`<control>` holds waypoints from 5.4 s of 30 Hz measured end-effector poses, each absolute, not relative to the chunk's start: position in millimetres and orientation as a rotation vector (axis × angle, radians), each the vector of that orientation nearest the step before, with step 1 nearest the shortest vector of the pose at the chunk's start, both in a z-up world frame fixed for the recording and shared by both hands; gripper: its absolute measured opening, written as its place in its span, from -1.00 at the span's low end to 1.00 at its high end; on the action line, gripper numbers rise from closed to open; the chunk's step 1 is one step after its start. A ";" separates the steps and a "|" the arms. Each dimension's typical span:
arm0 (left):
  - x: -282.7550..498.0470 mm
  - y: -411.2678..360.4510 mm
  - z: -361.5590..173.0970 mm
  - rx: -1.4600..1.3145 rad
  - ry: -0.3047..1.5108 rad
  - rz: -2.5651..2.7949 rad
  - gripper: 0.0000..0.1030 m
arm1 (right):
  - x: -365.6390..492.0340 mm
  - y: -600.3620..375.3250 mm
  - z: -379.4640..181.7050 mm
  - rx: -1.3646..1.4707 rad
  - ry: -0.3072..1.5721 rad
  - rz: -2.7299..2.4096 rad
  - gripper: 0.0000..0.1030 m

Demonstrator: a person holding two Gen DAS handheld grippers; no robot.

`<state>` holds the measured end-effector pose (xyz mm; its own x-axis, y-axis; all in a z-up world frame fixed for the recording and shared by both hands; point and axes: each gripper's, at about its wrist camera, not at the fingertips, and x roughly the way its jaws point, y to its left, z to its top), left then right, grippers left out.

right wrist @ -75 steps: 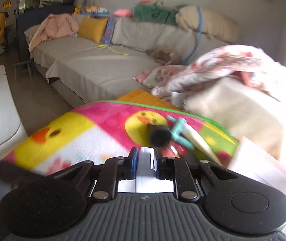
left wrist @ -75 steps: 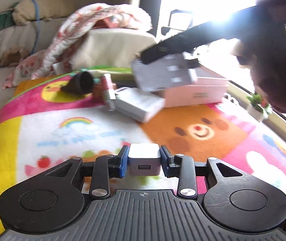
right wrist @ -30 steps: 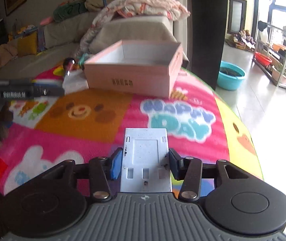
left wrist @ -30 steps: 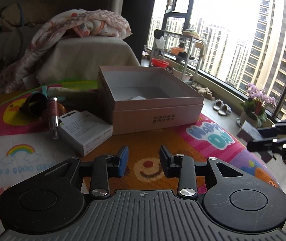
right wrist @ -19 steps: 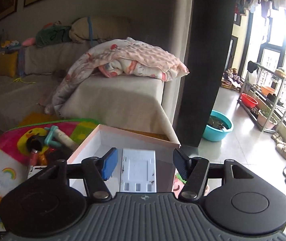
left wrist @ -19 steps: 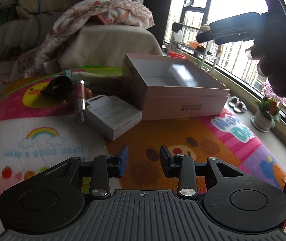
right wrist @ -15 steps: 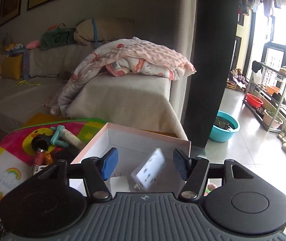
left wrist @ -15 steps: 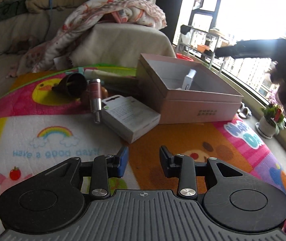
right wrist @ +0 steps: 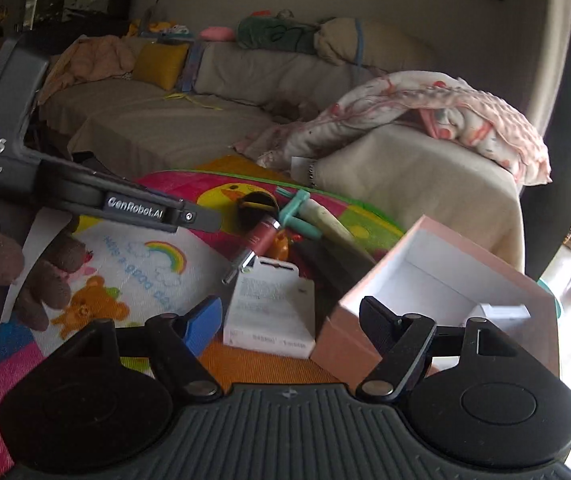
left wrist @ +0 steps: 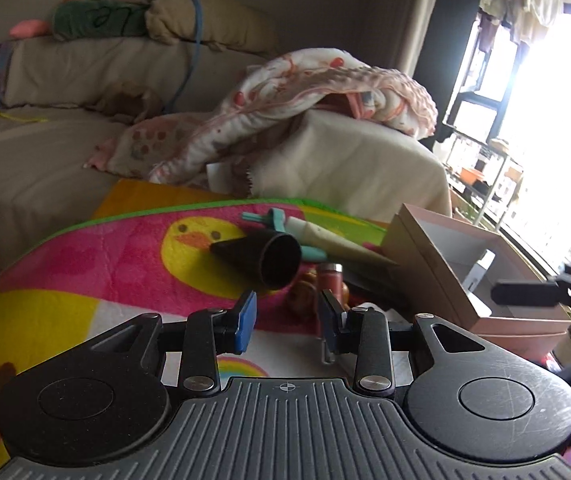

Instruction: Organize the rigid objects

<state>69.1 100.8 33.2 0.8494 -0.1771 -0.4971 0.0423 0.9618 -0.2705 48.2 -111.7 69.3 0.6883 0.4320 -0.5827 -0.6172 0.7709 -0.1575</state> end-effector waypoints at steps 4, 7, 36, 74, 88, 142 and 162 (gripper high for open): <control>74.7 113.9 18.4 -0.300 0.553 -0.134 -0.27 | 130.0 -81.8 95.5 -0.212 0.698 0.622 0.48; 76.8 119.6 15.4 -0.341 0.542 -0.141 -0.27 | 201.6 -59.3 99.5 -0.109 0.823 0.583 0.48; 260.7 134.9 0.7 -0.343 0.754 -0.337 -0.58 | 280.0 -27.1 33.8 -0.379 1.040 0.382 -0.63; -22.6 73.5 59.6 -0.019 0.580 -0.483 -0.37 | -9.1 -194.3 33.8 -0.245 0.810 0.517 0.34; -48.4 29.6 12.0 0.196 0.709 -0.438 -0.28 | -27.8 -243.9 8.9 -0.095 0.740 0.335 0.67; -59.3 -7.6 6.2 0.147 0.749 -0.575 -0.04 | -25.1 -239.2 5.0 -0.092 0.778 0.382 1.00; -49.5 -45.2 2.1 0.202 0.690 -0.614 0.01 | -15.3 -233.9 7.5 -0.133 0.759 0.381 0.88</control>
